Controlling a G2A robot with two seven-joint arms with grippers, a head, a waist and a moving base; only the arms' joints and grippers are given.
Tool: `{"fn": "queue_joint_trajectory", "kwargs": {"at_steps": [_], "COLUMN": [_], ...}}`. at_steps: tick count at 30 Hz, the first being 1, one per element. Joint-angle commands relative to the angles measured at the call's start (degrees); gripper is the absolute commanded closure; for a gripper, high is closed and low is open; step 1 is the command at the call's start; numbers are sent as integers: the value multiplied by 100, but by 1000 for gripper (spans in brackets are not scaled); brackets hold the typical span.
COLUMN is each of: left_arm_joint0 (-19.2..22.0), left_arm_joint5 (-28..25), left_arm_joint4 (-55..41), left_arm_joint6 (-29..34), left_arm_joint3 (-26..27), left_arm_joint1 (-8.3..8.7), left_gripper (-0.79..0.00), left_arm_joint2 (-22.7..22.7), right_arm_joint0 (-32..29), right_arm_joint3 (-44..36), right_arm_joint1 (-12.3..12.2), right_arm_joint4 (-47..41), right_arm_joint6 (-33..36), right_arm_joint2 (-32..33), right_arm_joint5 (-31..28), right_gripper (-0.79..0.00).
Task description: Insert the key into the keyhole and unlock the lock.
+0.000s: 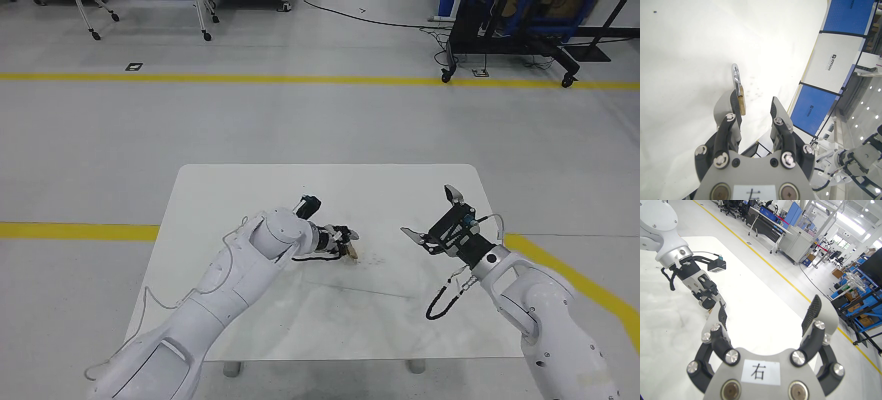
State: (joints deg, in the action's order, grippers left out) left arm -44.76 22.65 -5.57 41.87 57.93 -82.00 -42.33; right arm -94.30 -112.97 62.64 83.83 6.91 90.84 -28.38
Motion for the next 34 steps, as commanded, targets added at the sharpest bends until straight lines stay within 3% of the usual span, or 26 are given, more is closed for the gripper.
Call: {"fn": "queue_joint_trajectory", "kwargs": {"at_steps": [1, 2, 3, 4, 11, 16, 17, 18, 19, 20, 25, 34], "left_arm_joint0": [-46, -78, -114, -142, -479, -1018, -1156, -1310, -1408, -1408, -1408, -1537], "left_arm_joint5": [-93, -134, -164, -185, -392, -306, -278, -272, -278, -278, -277, -341], "left_arm_joint4": [-45, -102, -182, -282, -240, 615, 800, 861, 839, 839, 839, 1076], "left_arm_joint6": [37, 91, 174, 304, 343, -716, -914, -1061, -1125, -1125, -1126, -1223], "left_arm_joint3": [82, 133, 177, 214, 823, 1827, 2071, 2295, 2435, 2435, 2437, 2501], "left_arm_joint1": [41, 66, 93, 123, 369, 562, 599, 627, 643, 643, 643, 673], "left_gripper": [-357, -397, -542, -591, -606, -628, -653, -776, -785, -653, -771, -784], "left_arm_joint2": [-129, -215, -309, -412, -1079, -1516, -1599, -1695, -1769, -1769, -1770, -1871], "right_arm_joint0": [0, 0, 0, 0, 0, 0, 0, 0, 0, 0, 0, -16], "right_arm_joint3": [0, 0, 0, 0, 0, 0, 0, 0, 0, 0, 0, 33], "right_arm_joint1": [0, 0, 0, 0, 0, 0, 0, 0, 0, 0, 0, 11], "right_arm_joint4": [0, 0, 0, 0, 0, 0, 0, 0, 0, 0, 0, -25], "right_arm_joint6": [0, 0, 0, 0, 0, 0, 0, 0, 0, 0, 0, -24], "right_arm_joint2": [0, 0, 0, 0, 0, 0, 0, 0, 0, 0, 0, 3], "right_arm_joint5": [0, 0, 0, 0, 0, 0, 0, 0, 0, 0, 0, 95], "right_gripper": [-785, -785, -785, -785, -785, -785, -785, -785, -785, -785, -785, -785]}}
